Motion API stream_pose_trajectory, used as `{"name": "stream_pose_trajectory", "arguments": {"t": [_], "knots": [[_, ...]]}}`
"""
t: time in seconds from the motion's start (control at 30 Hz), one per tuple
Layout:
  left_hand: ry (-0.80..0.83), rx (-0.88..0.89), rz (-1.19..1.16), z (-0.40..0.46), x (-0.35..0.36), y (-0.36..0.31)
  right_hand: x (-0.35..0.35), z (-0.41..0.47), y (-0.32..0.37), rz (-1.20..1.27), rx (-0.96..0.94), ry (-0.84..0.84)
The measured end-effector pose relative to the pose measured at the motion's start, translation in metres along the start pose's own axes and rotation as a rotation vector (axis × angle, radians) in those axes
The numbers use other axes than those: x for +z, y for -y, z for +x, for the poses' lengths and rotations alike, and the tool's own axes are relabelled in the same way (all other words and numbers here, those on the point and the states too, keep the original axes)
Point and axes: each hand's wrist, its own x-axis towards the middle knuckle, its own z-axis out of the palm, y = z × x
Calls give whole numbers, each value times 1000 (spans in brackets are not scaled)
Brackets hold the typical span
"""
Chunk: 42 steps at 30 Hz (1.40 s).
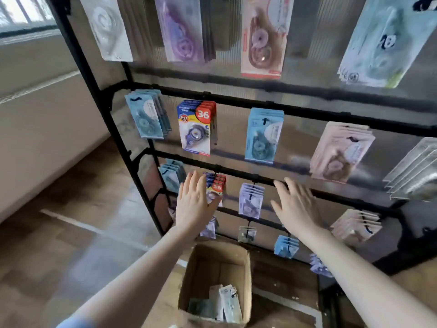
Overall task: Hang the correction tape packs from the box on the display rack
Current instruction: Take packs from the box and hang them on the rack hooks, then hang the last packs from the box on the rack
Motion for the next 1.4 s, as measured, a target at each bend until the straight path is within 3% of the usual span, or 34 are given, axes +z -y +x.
{"name": "stream_pose_trajectory", "arguments": {"t": [0.4,0.67,1.17,1.4], "knots": [[201,-70,116,-65,92,37,109,-63,-6,151,14,231],[426,-129,163,-111,169,93,196,-115,6,152,19,329],[647,-443,123,-203,435,215,462,-235,33,263,125,587],[726,-552,165,-235,505,259,530,-261,43,255,153,694]]}}
